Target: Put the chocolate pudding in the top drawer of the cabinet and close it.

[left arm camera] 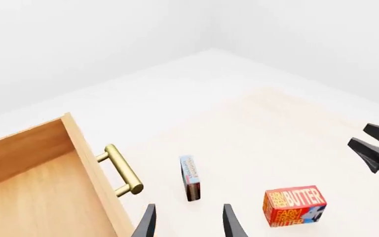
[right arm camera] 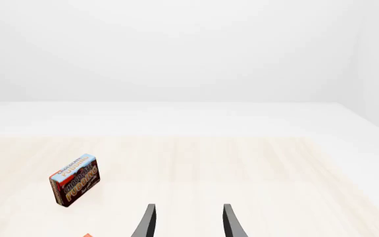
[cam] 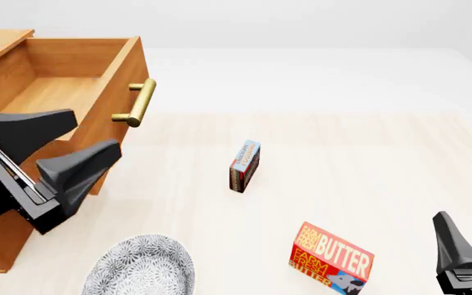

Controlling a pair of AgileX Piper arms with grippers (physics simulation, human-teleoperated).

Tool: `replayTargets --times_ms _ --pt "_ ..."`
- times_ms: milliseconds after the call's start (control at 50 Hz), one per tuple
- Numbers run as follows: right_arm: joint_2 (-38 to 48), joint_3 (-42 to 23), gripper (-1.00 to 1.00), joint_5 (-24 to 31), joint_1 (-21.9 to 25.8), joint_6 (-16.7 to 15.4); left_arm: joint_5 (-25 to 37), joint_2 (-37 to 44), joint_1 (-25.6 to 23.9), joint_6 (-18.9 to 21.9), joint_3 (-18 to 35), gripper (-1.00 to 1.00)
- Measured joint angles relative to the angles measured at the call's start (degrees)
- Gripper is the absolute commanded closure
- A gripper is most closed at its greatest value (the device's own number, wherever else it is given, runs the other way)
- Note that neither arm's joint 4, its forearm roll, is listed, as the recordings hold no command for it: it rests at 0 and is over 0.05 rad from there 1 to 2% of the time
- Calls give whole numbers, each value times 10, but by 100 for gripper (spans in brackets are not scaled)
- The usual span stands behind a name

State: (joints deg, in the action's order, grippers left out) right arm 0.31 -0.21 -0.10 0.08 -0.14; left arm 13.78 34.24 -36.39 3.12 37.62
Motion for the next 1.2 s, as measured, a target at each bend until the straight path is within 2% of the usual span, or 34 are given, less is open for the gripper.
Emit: replayTargets --times_ms 360,440,680,980,1200 --pt "0 0 -100 0 0 0 -153 -20 -38 -52 -169 -100" --pt "0 0 -100 0 0 0 -205 -4 -43 -61 -206 -100" --pt "0 0 -100 0 0 0 -358 85 -51 -78 -275 -100" --pt "0 0 -100 0 0 0 -553 241 -59 -103 -313 -100" --pt "0 0 -100 0 0 0 -610 332 -70 -123 -286 -100"
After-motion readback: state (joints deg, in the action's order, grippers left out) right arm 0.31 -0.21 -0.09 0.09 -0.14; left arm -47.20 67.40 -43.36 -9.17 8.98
